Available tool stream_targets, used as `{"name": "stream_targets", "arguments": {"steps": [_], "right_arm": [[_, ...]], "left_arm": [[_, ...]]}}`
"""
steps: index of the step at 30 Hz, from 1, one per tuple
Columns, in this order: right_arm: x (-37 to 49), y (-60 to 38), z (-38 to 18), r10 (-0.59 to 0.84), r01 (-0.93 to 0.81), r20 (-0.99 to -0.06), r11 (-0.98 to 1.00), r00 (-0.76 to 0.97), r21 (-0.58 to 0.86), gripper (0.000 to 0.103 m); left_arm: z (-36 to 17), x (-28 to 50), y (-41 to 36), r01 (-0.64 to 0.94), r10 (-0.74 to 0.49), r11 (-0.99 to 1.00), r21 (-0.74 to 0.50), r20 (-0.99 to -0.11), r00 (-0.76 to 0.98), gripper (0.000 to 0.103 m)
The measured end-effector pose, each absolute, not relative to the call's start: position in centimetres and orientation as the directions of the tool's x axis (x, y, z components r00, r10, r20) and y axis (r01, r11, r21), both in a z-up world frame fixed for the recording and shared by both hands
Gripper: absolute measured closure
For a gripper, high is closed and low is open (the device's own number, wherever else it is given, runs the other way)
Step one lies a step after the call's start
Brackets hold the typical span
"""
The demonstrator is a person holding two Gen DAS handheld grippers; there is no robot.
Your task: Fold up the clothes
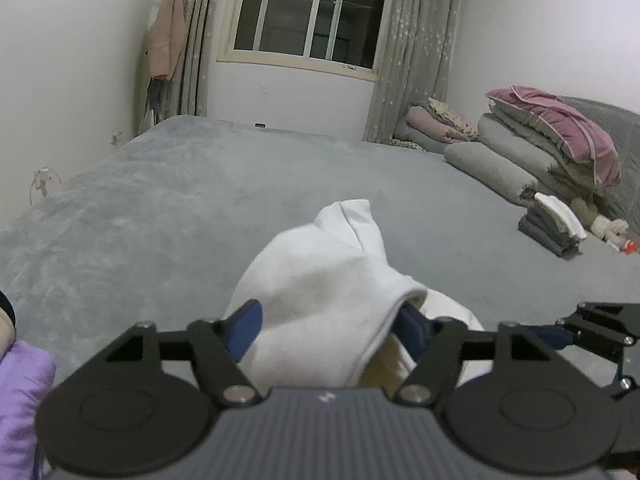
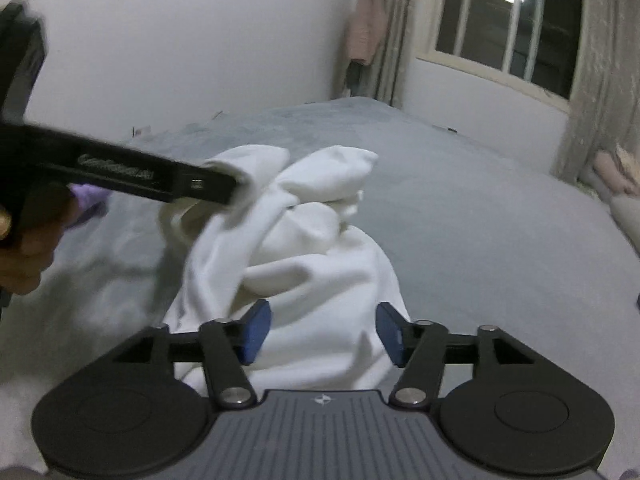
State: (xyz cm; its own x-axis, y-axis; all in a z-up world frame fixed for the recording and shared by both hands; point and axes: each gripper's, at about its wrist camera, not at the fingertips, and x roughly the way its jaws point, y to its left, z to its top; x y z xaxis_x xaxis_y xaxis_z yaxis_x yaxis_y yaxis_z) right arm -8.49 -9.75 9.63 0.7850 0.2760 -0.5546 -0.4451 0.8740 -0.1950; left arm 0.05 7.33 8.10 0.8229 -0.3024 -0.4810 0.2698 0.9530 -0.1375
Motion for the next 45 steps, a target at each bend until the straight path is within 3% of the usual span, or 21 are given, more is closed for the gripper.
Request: {"name": "stream_targets", "arguments": {"steps": [5, 7, 9, 11, 14, 17, 20, 22, 25, 26, 27, 28, 31, 32, 33, 35, 39, 43, 45], "right_arm": [[-7.9, -9.1, 8.7, 0.198, -0.403, -0.559, 0.874, 0.805, -0.272, 0.037], [-7.8, -9.3, 8.6, 0.192, -0.394, -0.555, 0.878, 0.81, -0.272, 0.035], [-7.9, -9.3, 8.8, 0.204, -0.394, -0.553, 0.884, 0.808, -0.251, 0.034], [-8.1, -9.4, 9.2, 0.225, -0.404, -0.549, 0.886, 0.805, -0.228, 0.033], [-8.2, -9.6, 9.6, 0.262, -0.422, -0.544, 0.887, 0.797, -0.191, 0.033], [-8.2, -10.0, 10.1, 0.315, -0.441, -0.535, 0.889, 0.784, -0.124, 0.033], [-8.2, -10.2, 10.9, 0.394, -0.478, -0.506, 0.877, 0.767, -0.041, 0.03], [-8.3, -10.3, 11.2, 0.456, -0.516, -0.483, 0.857, 0.747, 0.011, 0.021], [-8.6, -9.5, 11.0, 0.5, -0.555, -0.469, 0.831, 0.728, 0.025, 0.019], [-8.6, -9.1, 10.7, 0.506, -0.565, -0.464, 0.825, 0.727, 0.015, 0.021], [-8.7, -8.8, 10.6, 0.511, -0.574, -0.461, 0.819, 0.725, 0.006, 0.034], [-8.6, -8.6, 10.5, 0.517, -0.581, -0.459, 0.814, 0.723, 0.002, 0.057], [-8.2, -8.7, 10.4, 0.49, -0.542, -0.456, 0.84, 0.743, 0.02, 0.089], [-8.0, -8.9, 10.4, 0.465, -0.514, -0.454, 0.857, 0.76, 0.016, 0.092], [-7.8, -9.1, 10.5, 0.437, -0.485, -0.451, 0.875, 0.779, 0.01, 0.094], [-7.2, -9.8, 10.7, 0.381, -0.423, -0.448, 0.906, 0.809, 0.006, 0.097], [-6.1, -12.0, 11.1, 0.245, -0.274, -0.454, 0.962, 0.857, 0.002, 0.099], [-5.2, -14.0, 11.2, 0.183, -0.197, -0.475, 0.98, 0.861, 0.021, 0.099], [-5.1, -14.3, 11.1, 0.181, -0.199, -0.49, 0.98, 0.853, 0.015, 0.099]], "left_arm": [[7.3, 0.3, 6.6, 0.245, -0.286, 0.958, -0.148, -0.48, 0.829, 0.031], [7.2, 0.2, 6.0, 0.254, -0.298, 0.954, -0.158, -0.472, 0.83, 0.043], [7.3, 0.2, 5.3, 0.267, -0.315, 0.949, -0.167, -0.464, 0.828, 0.073], [7.6, 0.1, 5.2, 0.27, -0.327, 0.944, -0.188, -0.453, 0.829, 0.083], [8.7, 0.0, 5.9, 0.275, -0.391, 0.91, -0.311, -0.42, 0.819, 0.087], [11.2, -1.1, 7.3, 0.328, -0.489, 0.833, -0.445, -0.318, 0.812, 0.087], [13.8, -3.0, 7.7, 0.409, -0.544, 0.786, -0.464, -0.203, 0.814, 0.087], [14.4, -3.6, 7.8, 0.434, -0.562, 0.773, -0.462, -0.184, 0.806, 0.087], [14.2, -3.7, 8.0, 0.446, -0.574, 0.771, -0.454, -0.195, 0.795, 0.086], [13.9, -3.5, 8.2, 0.439, -0.574, 0.771, -0.462, -0.206, 0.792, 0.086], [13.5, -3.1, 8.5, 0.431, -0.576, 0.769, -0.472, -0.218, 0.788, 0.086], [13.4, -2.9, 8.9, 0.421, -0.574, 0.767, -0.483, -0.224, 0.788, 0.085], [13.2, -2.4, 10.3, 0.39, -0.565, 0.762, -0.517, -0.236, 0.79, 0.081], [13.2, -2.3, 10.7, 0.377, -0.555, 0.767, -0.52, -0.243, 0.795, 0.073], [12.9, -2.3, 11.0, 0.367, -0.549, 0.772, -0.52, -0.253, 0.797, 0.063], [12.7, -2.1, 11.3, 0.348, -0.528, 0.792, -0.502, -0.277, 0.803, 0.056], [12.1, -1.1, 11.7, 0.315, -0.488, 0.832, -0.457, -0.332, 0.807, 0.032], [11.2, -0.1, 10.9, 0.281, -0.441, 0.874, -0.397, -0.4, 0.804, 0.019], [10.4, 0.2, 10.3, 0.268, -0.43, 0.883, -0.384, -0.438, 0.789, 0.007]]}}
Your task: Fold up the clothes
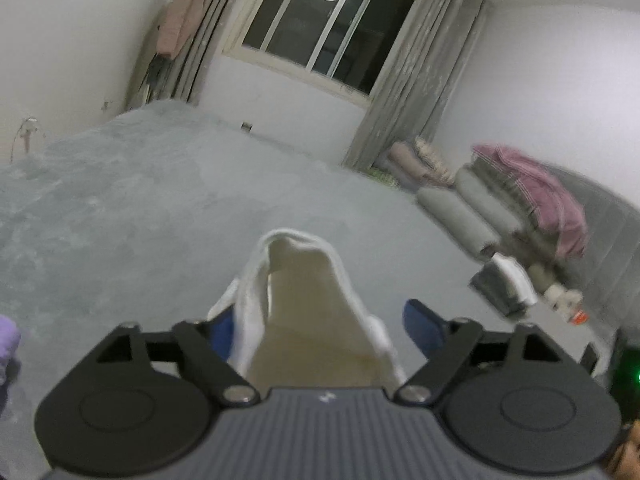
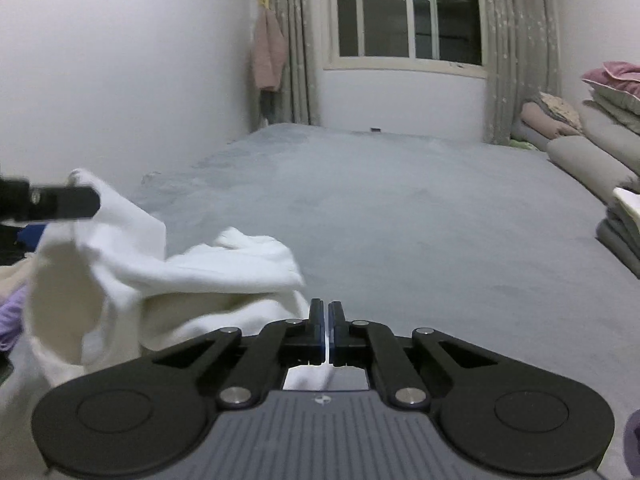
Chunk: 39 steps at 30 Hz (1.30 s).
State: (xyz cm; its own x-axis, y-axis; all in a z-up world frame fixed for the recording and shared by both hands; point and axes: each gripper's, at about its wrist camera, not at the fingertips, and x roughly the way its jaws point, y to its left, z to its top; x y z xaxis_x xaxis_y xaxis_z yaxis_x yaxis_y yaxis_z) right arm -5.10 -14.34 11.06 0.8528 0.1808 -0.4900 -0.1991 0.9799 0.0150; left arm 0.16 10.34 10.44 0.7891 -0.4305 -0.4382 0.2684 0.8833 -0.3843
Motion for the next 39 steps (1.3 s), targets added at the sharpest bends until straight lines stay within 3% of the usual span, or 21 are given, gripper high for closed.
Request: {"name": "stream_targets", "arguments": {"steps": [5, 7, 10, 11, 12, 13, 14, 19, 24, 30, 31, 33, 36, 39], "right_arm": [[-5.3, -13.5, 10.2, 0.219, -0.271, -0.534, 0.962, 0.816, -0.02, 0.097], [-5.5, -12.7, 9.8, 0.233, -0.295, -0.547, 0.955, 0.804, -0.027, 0.091], [-5.9, -11.7, 9.5, 0.221, -0.305, -0.552, 0.95, 0.804, -0.064, 0.085], [-6.0, -11.7, 9.5, 0.215, -0.304, -0.55, 0.95, 0.807, -0.075, 0.084], [-6.1, -11.7, 9.5, 0.21, -0.301, -0.549, 0.95, 0.809, -0.079, 0.081], [-6.1, -11.8, 9.7, 0.209, -0.297, -0.547, 0.952, 0.811, -0.076, 0.076], [-6.0, -11.9, 9.8, 0.209, -0.293, -0.545, 0.954, 0.812, -0.071, 0.074], [-6.2, -12.3, 10.4, 0.248, -0.307, -0.528, 0.952, 0.812, -0.024, 0.059], [-6.7, -12.2, 10.8, 0.269, -0.318, -0.517, 0.948, 0.813, -0.007, 0.054], [-6.7, -11.9, 10.4, 0.269, -0.329, -0.531, 0.944, 0.803, -0.019, 0.052], [-6.8, -11.9, 10.4, 0.271, -0.33, -0.53, 0.944, 0.804, -0.017, 0.05], [-6.9, -12.1, 10.5, 0.273, -0.329, -0.527, 0.944, 0.805, -0.012, 0.047], [-6.9, -12.5, 10.8, 0.274, -0.324, -0.525, 0.946, 0.806, -0.003, 0.043], [-6.5, -12.8, 10.6, 0.259, -0.306, -0.537, 0.952, 0.803, 0.001, 0.041]], "left_arm": [[8.6, 0.6, 9.1, 0.248, -0.397, 0.909, -0.335, -0.513, 0.761, 0.003], [8.2, 0.6, 8.8, 0.238, -0.381, 0.916, -0.322, -0.523, 0.762, 0.003], [7.8, 0.4, 8.1, 0.227, -0.368, 0.922, -0.314, -0.53, 0.764, 0.014], [7.8, 0.3, 7.9, 0.23, -0.367, 0.923, -0.308, -0.531, 0.764, 0.031], [7.8, 0.2, 7.6, 0.239, -0.37, 0.924, -0.299, -0.532, 0.762, 0.062], [7.9, 0.1, 7.3, 0.253, -0.374, 0.923, -0.289, -0.534, 0.758, 0.075], [8.0, -0.1, 7.0, 0.269, -0.385, 0.92, -0.285, -0.53, 0.755, 0.096], [9.8, -2.5, 7.1, 0.395, -0.538, 0.83, -0.393, -0.384, 0.75, 0.098], [11.3, -4.1, 7.7, 0.42, -0.549, 0.813, -0.403, -0.295, 0.782, 0.098], [10.7, -3.4, 9.5, 0.389, -0.559, 0.796, -0.464, -0.315, 0.767, 0.091], [10.6, -3.4, 9.5, 0.385, -0.551, 0.803, -0.456, -0.321, 0.77, 0.087], [10.2, -2.8, 9.4, 0.336, -0.503, 0.839, -0.429, -0.373, 0.78, 0.065], [9.1, -1.2, 10.0, 0.211, -0.414, 0.883, -0.418, -0.484, 0.771, 0.063], [8.5, -0.5, 11.8, 0.149, -0.395, 0.873, -0.464, -0.494, 0.775, 0.063]]}}
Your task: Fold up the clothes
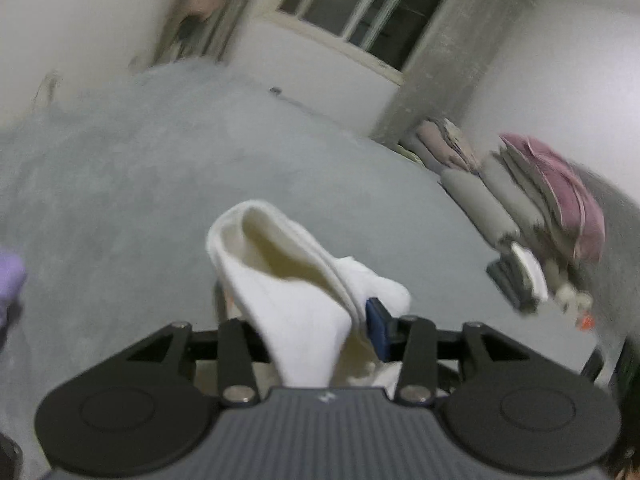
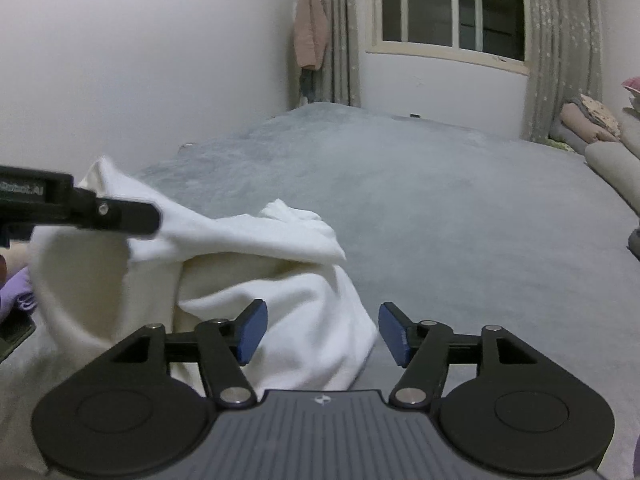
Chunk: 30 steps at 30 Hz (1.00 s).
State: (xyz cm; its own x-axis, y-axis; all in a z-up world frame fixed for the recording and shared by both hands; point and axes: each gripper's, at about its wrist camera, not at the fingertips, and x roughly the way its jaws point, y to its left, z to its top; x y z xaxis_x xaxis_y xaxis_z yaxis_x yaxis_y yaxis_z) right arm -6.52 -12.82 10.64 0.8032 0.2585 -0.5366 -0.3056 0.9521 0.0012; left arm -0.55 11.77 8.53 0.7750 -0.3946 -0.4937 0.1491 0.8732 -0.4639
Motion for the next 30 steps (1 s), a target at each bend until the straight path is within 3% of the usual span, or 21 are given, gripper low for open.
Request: {"name": "stream_targets", "arguments": {"steps": [5, 6, 8, 13, 17, 20, 21, 23, 24, 25, 28, 30], "right_arm": [[-6.2, -12.9, 10.3, 0.255, -0.316, -0.553, 0.948, 0.793, -0.017, 0.041], [-6.3, -12.6, 10.3, 0.267, -0.334, -0.552, 0.942, 0.79, -0.022, 0.041], [-6.6, -12.0, 10.4, 0.291, -0.368, -0.546, 0.929, 0.786, -0.034, 0.041], [-8.7, -9.6, 10.8, 0.418, -0.507, -0.494, 0.86, 0.762, -0.054, 0.034], [-9.9, -7.6, 11.5, 0.583, -0.632, -0.436, 0.774, 0.685, 0.042, 0.026], [-9.9, -5.3, 10.9, 0.518, -0.6, -0.454, 0.799, 0.725, -0.046, 0.028], [-9.5, -4.8, 10.5, 0.472, -0.561, -0.466, 0.825, 0.748, -0.066, 0.036], [-8.4, -4.8, 9.9, 0.428, -0.513, -0.489, 0.857, 0.76, -0.048, 0.063], [-7.9, -5.0, 9.7, 0.416, -0.493, -0.495, 0.869, 0.763, -0.029, 0.089], [-7.5, -5.2, 9.6, 0.404, -0.473, -0.502, 0.881, 0.764, -0.011, 0.096], [-7.1, -6.9, 10.7, 0.369, -0.406, -0.454, 0.914, 0.811, 0.018, 0.098], [-6.8, -8.7, 11.5, 0.304, -0.323, -0.432, 0.946, 0.849, 0.032, 0.099]], "left_arm": [[9.1, -0.7, 13.9, 0.124, -0.362, 0.874, -0.47, -0.459, 0.811, 0.068], [9.2, -0.8, 14.1, 0.129, -0.368, 0.87, -0.476, -0.451, 0.813, 0.08], [9.6, -1.0, 13.6, 0.17, -0.392, 0.867, -0.469, -0.43, 0.814, 0.091], [10.3, -2.0, 11.5, 0.267, -0.458, 0.847, -0.46, -0.374, 0.807, 0.095], [11.4, -2.8, 9.3, 0.366, -0.527, 0.817, -0.445, -0.318, 0.788, 0.095], [12.2, -3.8, 8.1, 0.418, -0.546, 0.816, -0.399, -0.296, 0.784, 0.095], [12.3, -4.1, 8.0, 0.426, -0.549, 0.816, -0.391, -0.296, 0.782, 0.095], [12.2, -4.2, 7.8, 0.429, -0.553, 0.814, -0.391, -0.299, 0.777, 0.095], [12.2, -4.1, 7.8, 0.426, -0.552, 0.815, -0.394, -0.303, 0.777, 0.095], [12.1, -4.1, 7.8, 0.421, -0.548, 0.817, -0.393, -0.305, 0.779, 0.095], [12.2, -4.0, 8.2, 0.407, -0.538, 0.822, -0.398, -0.307, 0.785, 0.09], [12.0, -3.8, 8.4, 0.389, -0.533, 0.821, -0.418, -0.316, 0.784, 0.08]]}}
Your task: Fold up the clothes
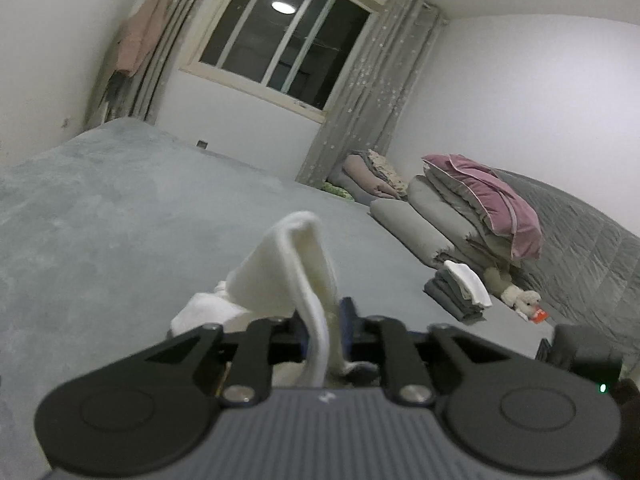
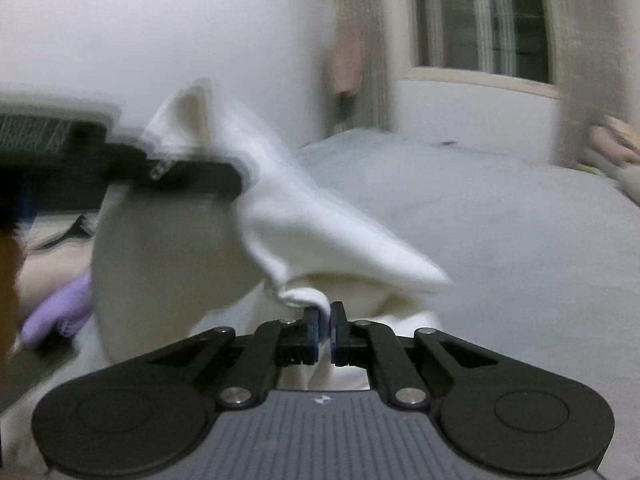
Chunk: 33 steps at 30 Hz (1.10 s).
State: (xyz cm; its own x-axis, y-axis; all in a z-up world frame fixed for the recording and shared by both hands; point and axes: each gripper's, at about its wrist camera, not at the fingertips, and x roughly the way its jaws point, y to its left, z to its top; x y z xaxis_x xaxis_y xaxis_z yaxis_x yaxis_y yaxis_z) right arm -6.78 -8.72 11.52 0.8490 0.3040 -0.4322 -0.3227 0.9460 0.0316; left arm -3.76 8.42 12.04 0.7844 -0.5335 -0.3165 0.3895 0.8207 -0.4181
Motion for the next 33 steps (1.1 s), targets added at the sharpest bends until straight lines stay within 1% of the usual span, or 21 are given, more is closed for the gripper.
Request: {"name": "stream_targets", "arguments": {"steps": [2, 3, 5, 8, 10, 11, 12, 13, 14, 15, 16, 18, 20, 22, 24, 25, 26, 27, 30, 32, 33], "right_arm": [[-6.4, -10.7, 12.3, 0.232, -0.234, -0.413, 0.971, 0.881, 0.047, 0.099], [-6.1, -11.6, 12.4, 0.172, -0.178, -0.412, 0.984, 0.895, 0.025, 0.099], [-5.3, -13.5, 12.2, 0.111, -0.105, -0.433, 0.994, 0.895, 0.037, 0.099], [-4.3, -15.7, 11.9, 0.084, -0.056, -0.48, 0.996, 0.873, 0.072, 0.099], [-4.3, -15.8, 11.7, 0.063, -0.05, -0.49, 0.998, 0.869, 0.039, 0.099], [-4.4, -15.8, 11.8, 0.059, -0.05, -0.492, 0.998, 0.868, 0.033, 0.099], [-4.4, -15.8, 11.9, 0.072, -0.058, -0.495, 0.997, 0.866, 0.044, 0.099], [-4.5, -15.9, 12.0, 0.092, -0.069, -0.494, 0.996, 0.865, 0.063, 0.099], [-4.4, -16.1, 12.2, 0.113, -0.082, -0.489, 0.993, 0.865, 0.085, 0.099], [-4.5, -16.1, 12.3, 0.136, -0.097, -0.482, 0.99, 0.866, 0.104, 0.099], [-4.6, -16.1, 12.3, 0.158, -0.112, -0.473, 0.986, 0.867, 0.124, 0.099], [-5.3, -17.2, 12.5, 0.186, -0.126, -0.448, 0.979, 0.875, 0.161, 0.099], [-5.9, -17.9, 12.9, 0.192, -0.122, -0.409, 0.974, 0.892, 0.193, 0.099], [-6.3, -18.4, 13.7, 0.17, -0.107, -0.36, 0.976, 0.918, 0.188, 0.099], [-6.4, -18.4, 14.4, 0.154, -0.101, -0.332, 0.98, 0.931, 0.172, 0.099], [-6.5, -18.3, 14.6, 0.151, -0.102, -0.324, 0.982, 0.934, 0.162, 0.099], [-6.4, -18.2, 14.6, 0.145, -0.1, -0.328, 0.984, 0.933, 0.149, 0.099], [-6.3, -18.1, 14.6, 0.134, -0.091, -0.335, 0.986, 0.933, 0.141, 0.099], [-5.8, -18.0, 14.6, 0.021, 0.007, -0.337, 0.997, 0.941, 0.083, 0.099], [-5.4, -17.8, 14.4, -0.103, 0.102, -0.333, 0.995, 0.937, -0.02, 0.099], [-4.9, -17.7, 13.9, -0.165, 0.143, -0.351, 0.986, 0.922, -0.089, 0.099]], "left_arm": [[11.8, -3.4, 8.5, 0.38, -0.529, 0.824, -0.422, -0.328, 0.783, 0.08], [11.6, -3.3, 8.6, 0.375, -0.526, 0.825, -0.422, -0.334, 0.782, 0.08], [11.3, -3.1, 8.4, 0.371, -0.518, 0.835, -0.405, -0.353, 0.78, 0.08], [10.9, -2.7, 8.2, 0.364, -0.51, 0.846, -0.389, -0.396, 0.764, 0.079], [10.4, -2.4, 8.1, 0.367, -0.508, 0.853, -0.371, -0.427, 0.748, 0.079], [10.1, -2.3, 7.9, 0.374, -0.51, 0.854, -0.361, -0.443, 0.737, 0.071], [9.9, -2.1, 7.5, 0.379, -0.512, 0.855, -0.354, -0.457, 0.727, 0.054], [9.5, -2.1, 7.0, 0.382, -0.509, 0.858, -0.343, -0.47, 0.721, 0.045], [9.2, -2.2, 6.5, 0.386, -0.506, 0.861, -0.331, -0.48, 0.716, 0.033], [9.0, -2.5, 6.0, 0.398, -0.511, 0.859, -0.321, -0.485, 0.71, 0.029], [8.9, -2.7, 5.5, 0.419, -0.52, 0.854, -0.309, -0.483, 0.704, 0.028], [8.9, -3.3, 4.5, 0.453, -0.534, 0.845, -0.283, -0.474, 0.7, 0.018], [8.8, -3.6, 4.1, 0.463, -0.532, 0.846, -0.264, -0.473, 0.703, 0.011], [8.5, -3.6, 3.8, 0.459, -0.525, 0.85, -0.257, -0.488, 0.698, 0.011], [7.5, -3.3, 3.2, 0.456, -0.52, 0.852, -0.258, -0.531, 0.669, 0.012], [7.0, -3.2, 2.8, 0.465, -0.521, 0.849, -0.252, -0.552, 0.651, 0.015], [6.6, -3.2, 2.2, 0.483, -0.519, 0.845, -0.23, -0.574, 0.634, 0.024], [6.4, -3.3, 1.8, 0.492, -0.514, 0.844, -0.212, -0.581, 0.631, 0.028], [6.4, -3.4, 1.8, 0.494, -0.518, 0.843, -0.213, -0.568, 0.639, 0.027], [6.7, -3.3, 2.3, 0.484, -0.535, 0.838, -0.252, -0.552, 0.639, 0.027], [6.8, -3.2, 2.7, 0.474, -0.536, 0.84, -0.266, -0.548, 0.642, 0.027]]}}
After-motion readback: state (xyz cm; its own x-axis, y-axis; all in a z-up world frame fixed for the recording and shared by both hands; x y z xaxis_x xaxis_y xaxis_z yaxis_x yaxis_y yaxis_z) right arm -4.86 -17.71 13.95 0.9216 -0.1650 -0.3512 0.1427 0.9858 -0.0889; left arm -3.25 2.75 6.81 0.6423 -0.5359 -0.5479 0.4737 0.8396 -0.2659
